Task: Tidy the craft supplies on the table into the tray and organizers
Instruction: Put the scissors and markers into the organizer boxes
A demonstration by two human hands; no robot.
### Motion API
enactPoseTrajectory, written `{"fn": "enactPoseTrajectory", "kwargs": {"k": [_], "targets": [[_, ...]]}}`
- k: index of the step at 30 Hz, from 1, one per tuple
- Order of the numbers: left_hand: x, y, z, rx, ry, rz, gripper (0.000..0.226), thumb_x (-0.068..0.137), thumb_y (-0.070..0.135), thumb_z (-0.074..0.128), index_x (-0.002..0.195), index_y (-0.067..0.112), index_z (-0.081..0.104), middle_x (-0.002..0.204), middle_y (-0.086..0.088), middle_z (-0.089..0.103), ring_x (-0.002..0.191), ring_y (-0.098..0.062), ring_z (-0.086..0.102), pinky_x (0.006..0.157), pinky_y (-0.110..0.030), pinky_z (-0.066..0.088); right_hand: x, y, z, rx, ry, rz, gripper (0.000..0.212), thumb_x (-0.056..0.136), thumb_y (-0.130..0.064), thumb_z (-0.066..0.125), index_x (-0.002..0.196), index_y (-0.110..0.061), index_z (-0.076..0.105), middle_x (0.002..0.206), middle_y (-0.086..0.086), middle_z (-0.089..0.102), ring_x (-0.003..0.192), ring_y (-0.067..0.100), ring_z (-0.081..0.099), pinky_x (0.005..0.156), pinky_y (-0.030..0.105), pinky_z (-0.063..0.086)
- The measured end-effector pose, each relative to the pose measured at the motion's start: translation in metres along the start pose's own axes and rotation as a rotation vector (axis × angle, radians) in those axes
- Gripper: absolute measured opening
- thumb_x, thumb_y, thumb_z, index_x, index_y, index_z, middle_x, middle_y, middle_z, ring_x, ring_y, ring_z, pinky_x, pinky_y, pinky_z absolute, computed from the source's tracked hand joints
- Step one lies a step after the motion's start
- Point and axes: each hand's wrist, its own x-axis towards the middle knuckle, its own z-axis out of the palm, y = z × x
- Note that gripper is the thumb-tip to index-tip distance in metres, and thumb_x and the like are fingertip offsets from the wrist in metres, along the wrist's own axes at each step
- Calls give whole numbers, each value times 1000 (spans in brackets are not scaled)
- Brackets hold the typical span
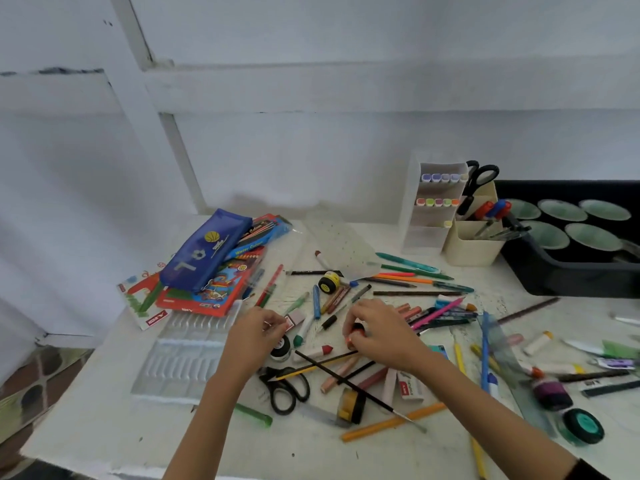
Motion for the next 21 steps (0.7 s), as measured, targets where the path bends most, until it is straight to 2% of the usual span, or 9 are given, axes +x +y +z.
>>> {"fn": "enactPoseTrajectory", "kwargs": {"k": [3, 6, 9, 15, 19, 21], "targets": [[1, 0, 4, -3, 5, 15, 11, 87, 22, 65, 95, 17, 70, 96, 2, 60, 86, -10, 58, 80, -26, 49, 23, 5, -10, -50, 127, 37, 15, 86, -14, 53, 95, -23, 60, 102, -7, 55, 101, 9, 46, 94, 31, 40], [2, 0, 5, -23, 24, 10, 10, 86, 22, 66, 95, 18, 70, 97, 3, 62, 84, -8, 58, 79, -26, 49, 50, 22, -17, -169, 271, 81, 34, 86, -9, 53, 118, -21, 54, 121, -2, 52, 113, 14, 43, 99, 30, 37], [2, 2, 5, -37, 58, 8, 10, 86, 20, 66, 94, 18, 70, 98, 5, 61, 86, -8, 57, 78, -25, 47, 66, 41, -25, -329, 252, 95, 45, 87, -13, 53, 131, -23, 46, 135, 1, 44, 124, 19, 36, 100, 34, 31], [10, 14, 10, -63, 103, 59, 10, 86, 17, 66, 96, 16, 68, 97, 4, 62, 92, -11, 56, 79, -23, 43, 66, 63, -39, -453, 262, 91, 31, 96, -20, 46, 126, -25, 53, 123, -1, 57, 115, 19, 45, 93, 33, 34], [18, 29, 17, -50, 76, 98, 14, 86, 13, 64, 99, 14, 68, 100, 3, 62, 94, -11, 56, 83, -23, 43, 66, 77, -46, -513, 240, 137, 39, 96, -9, 45, 132, -24, 51, 123, 1, 58, 114, 21, 44, 91, 32, 35], [21, 36, 22, -37, 60, 119, 15, 86, 13, 63, 100, 15, 68, 100, 4, 62, 94, -9, 55, 84, -21, 42, 63, 81, -46, -498, 282, 147, 43, 92, -3, 48, 130, -20, 53, 119, 4, 59, 111, 24, 46, 88, 34, 38]]}}
